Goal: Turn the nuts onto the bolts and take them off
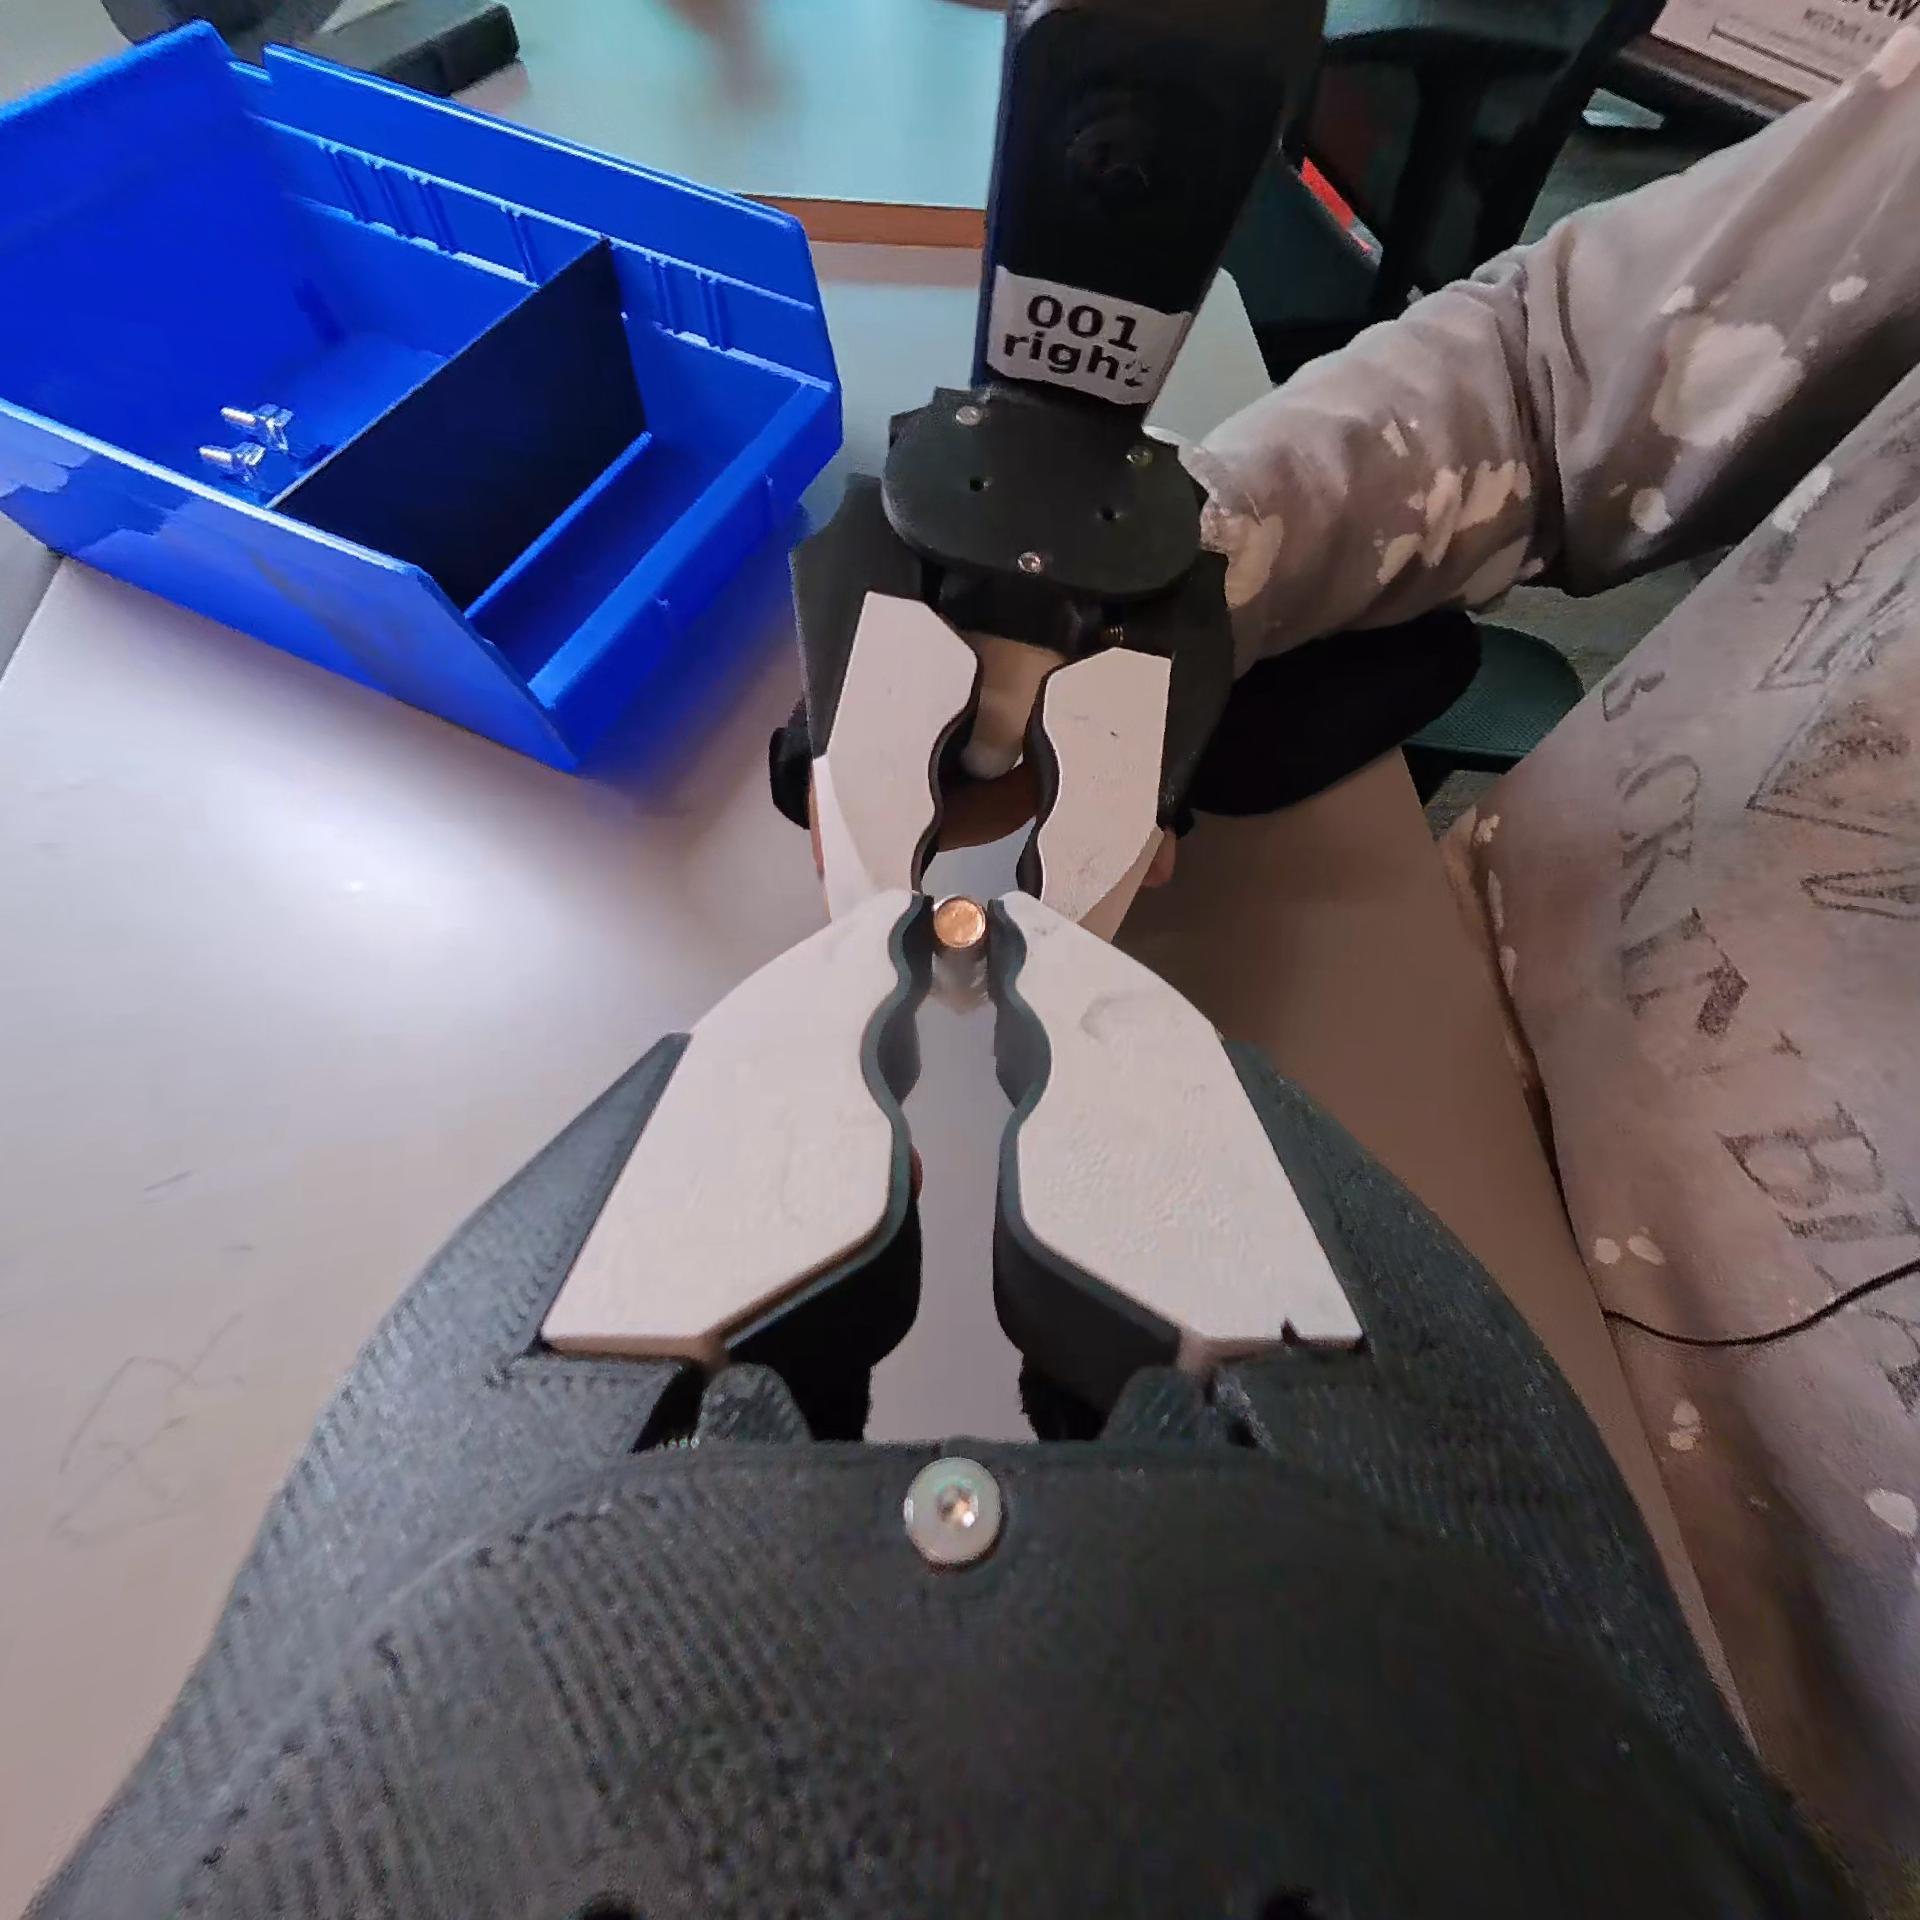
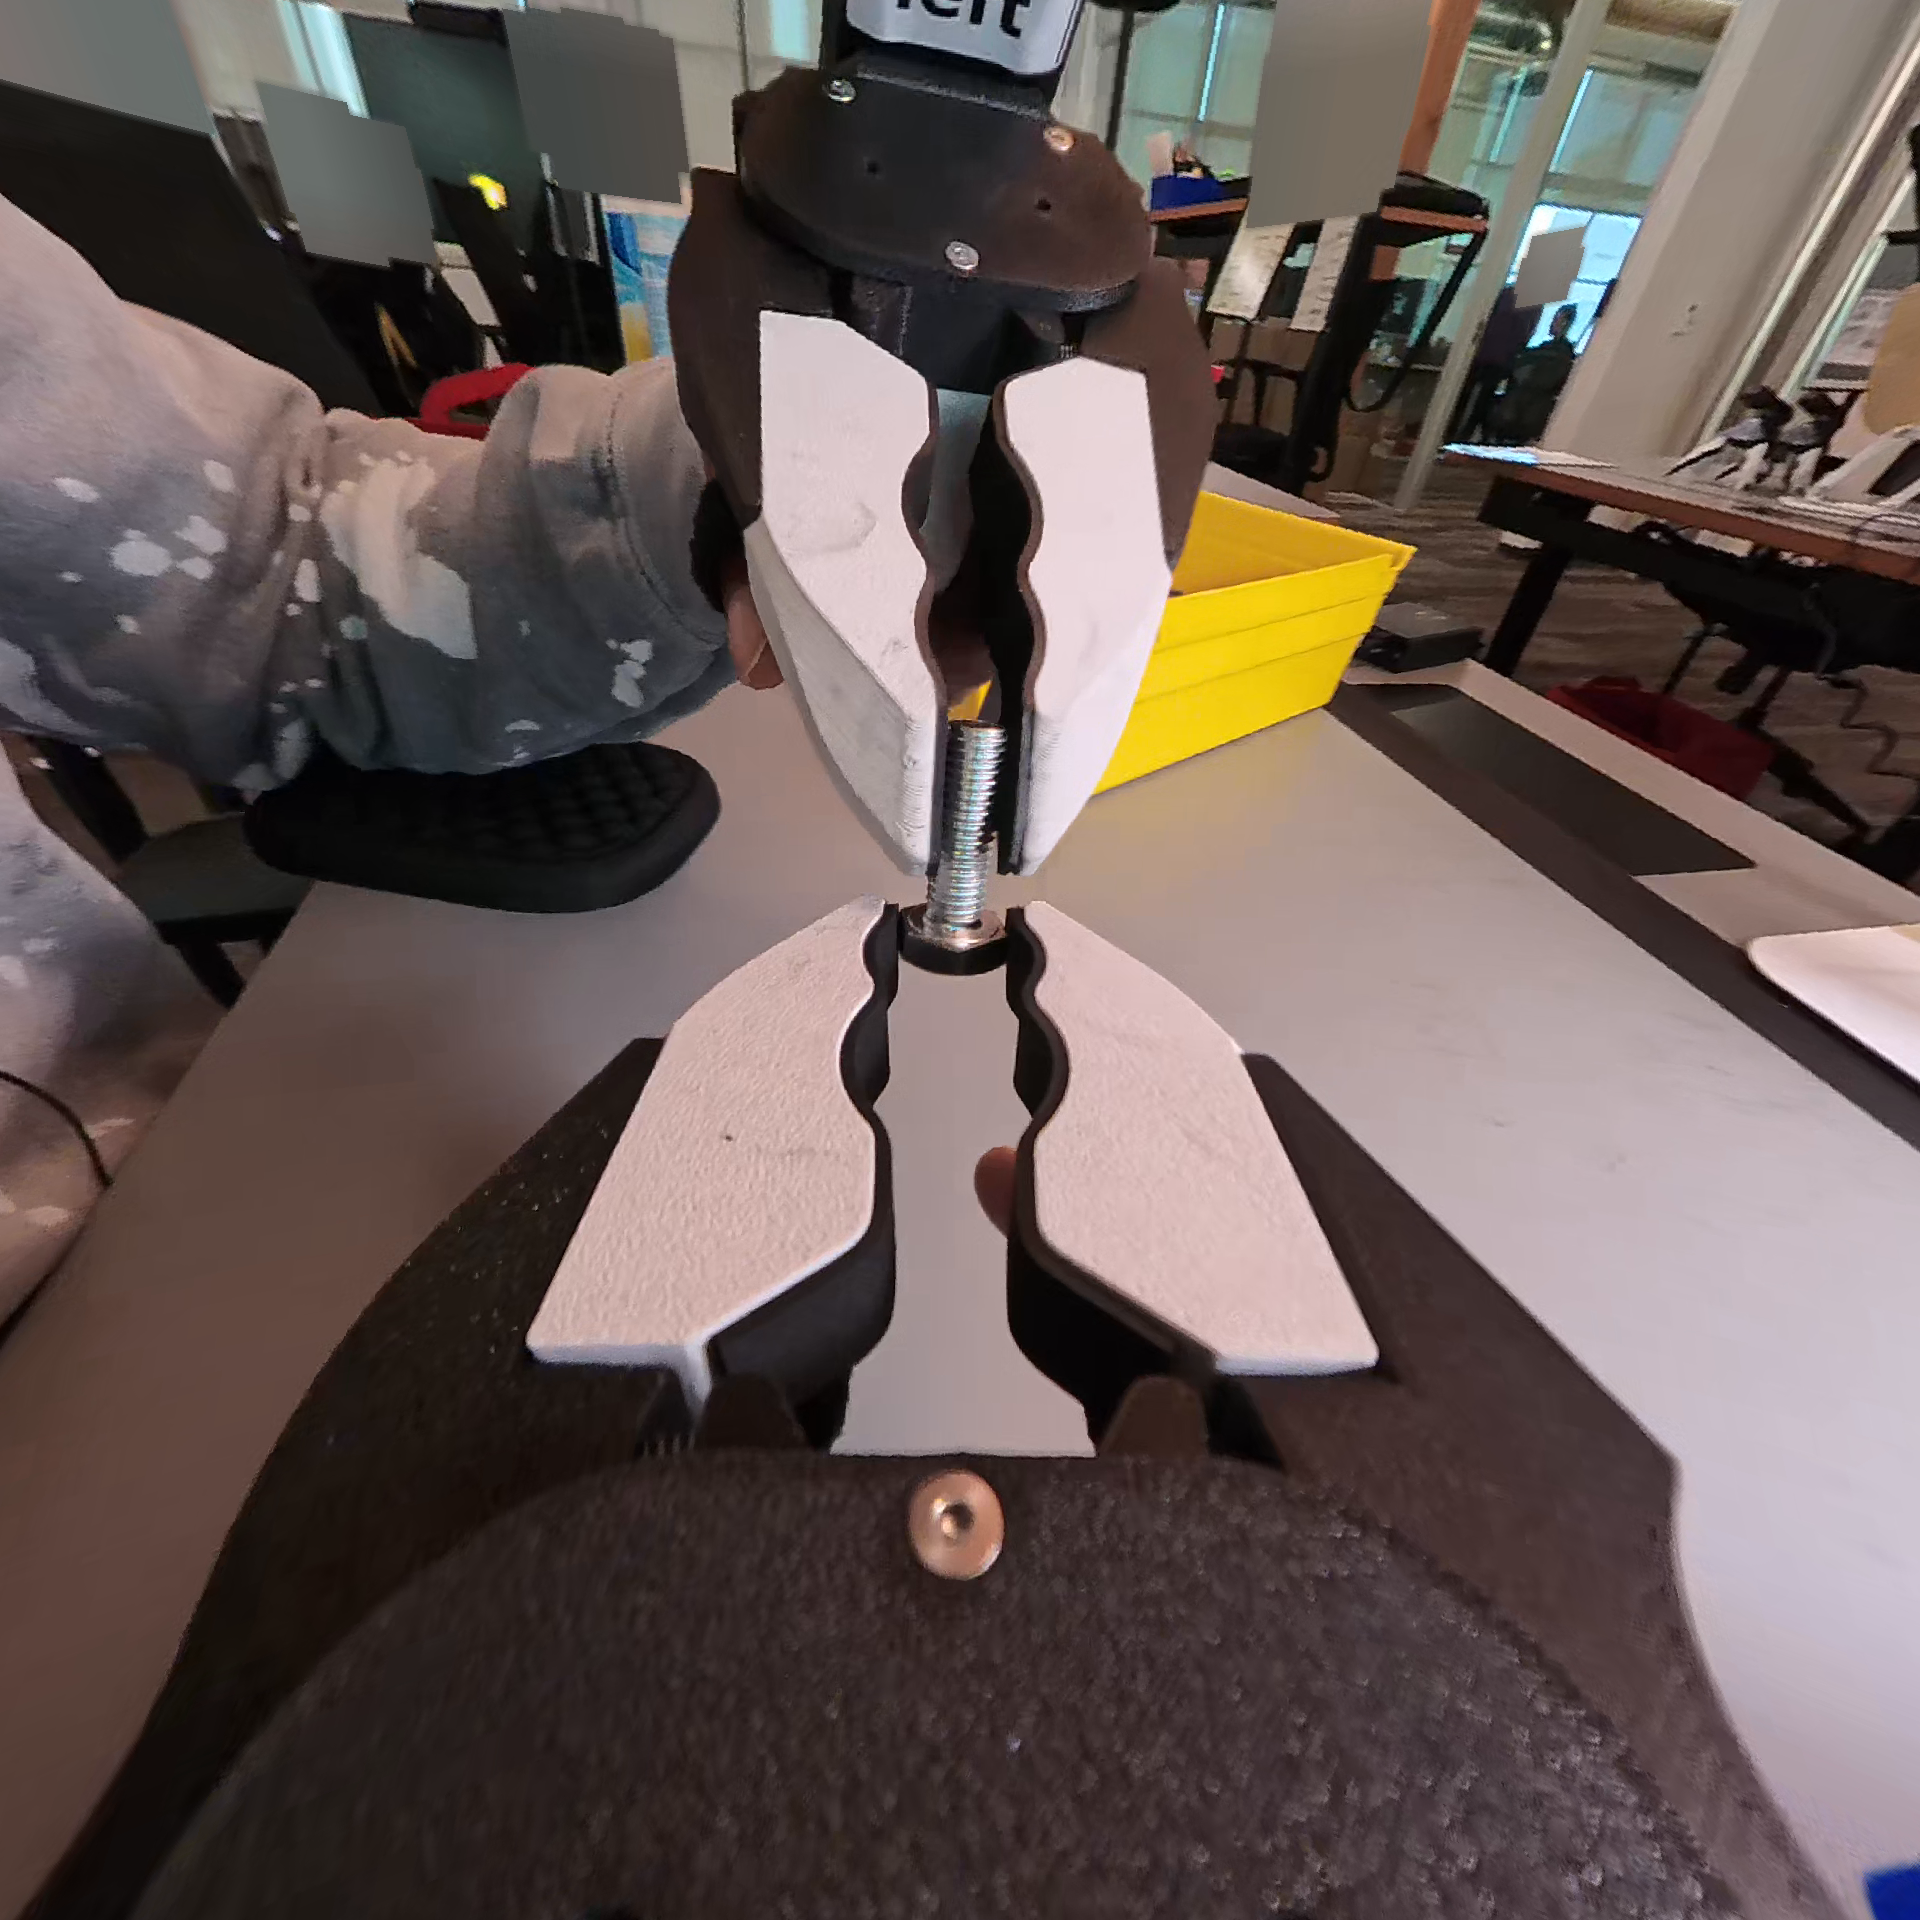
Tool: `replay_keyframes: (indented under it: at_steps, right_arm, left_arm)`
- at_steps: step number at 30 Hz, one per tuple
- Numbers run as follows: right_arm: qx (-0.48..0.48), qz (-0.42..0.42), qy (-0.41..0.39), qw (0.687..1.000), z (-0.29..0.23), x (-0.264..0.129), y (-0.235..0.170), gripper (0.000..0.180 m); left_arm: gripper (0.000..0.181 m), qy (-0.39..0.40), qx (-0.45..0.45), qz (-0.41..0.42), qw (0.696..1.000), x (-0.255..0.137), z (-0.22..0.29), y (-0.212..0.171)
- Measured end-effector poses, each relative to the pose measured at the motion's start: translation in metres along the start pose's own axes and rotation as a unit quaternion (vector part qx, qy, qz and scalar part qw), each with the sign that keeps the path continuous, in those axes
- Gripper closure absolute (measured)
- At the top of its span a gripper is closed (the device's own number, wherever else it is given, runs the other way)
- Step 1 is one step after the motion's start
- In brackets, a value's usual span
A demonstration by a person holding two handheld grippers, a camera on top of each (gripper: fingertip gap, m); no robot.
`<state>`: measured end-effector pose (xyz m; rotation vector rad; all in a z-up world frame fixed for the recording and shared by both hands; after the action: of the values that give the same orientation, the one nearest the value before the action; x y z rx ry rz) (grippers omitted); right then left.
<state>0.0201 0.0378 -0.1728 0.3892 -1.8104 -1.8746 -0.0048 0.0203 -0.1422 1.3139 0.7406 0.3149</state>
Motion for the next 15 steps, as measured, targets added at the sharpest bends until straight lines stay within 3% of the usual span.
replay_keyframes:
  at_steps: [6, 9, 12, 15]
  right_arm:
    - [0.028, 0.018, 0.019, 0.999, -0.006, 0.002, 0.001, 0.161]
    - [0.033, 0.029, 0.009, 0.999, -0.003, 0.002, 0.001, 0.161]
    - [0.038, 0.053, -0.009, 0.998, 0.004, -0.003, 0.009, 0.161]
    - [0.042, 0.078, -0.028, 0.996, 0.013, -0.009, 0.019, 0.161]
  left_arm:
    - [0.170, -0.006, 0.013, 0.001, 1.000, -0.001, 0.006, 0.001]
    - [0.154, 0.018, 0.003, 0.045, 0.999, -0.016, 0.003, 0.014]
    - [0.154, 0.116, 0.004, 0.119, 0.986, -0.071, -0.019, 0.035]
    - [0.159, 0.292, -0.022, 0.167, 0.941, -0.160, -0.063, 0.032]
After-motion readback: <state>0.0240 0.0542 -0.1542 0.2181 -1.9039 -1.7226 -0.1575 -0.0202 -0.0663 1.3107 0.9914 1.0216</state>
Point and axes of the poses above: each gripper's, where its closed fingertips meet, x out along the fingers, y out of its top, z = x × y across the jaws, the point moved 3 cm from there along -x, back along the fingers, and after that the axes turned 14 degrees about z, right-handed, at the moved point
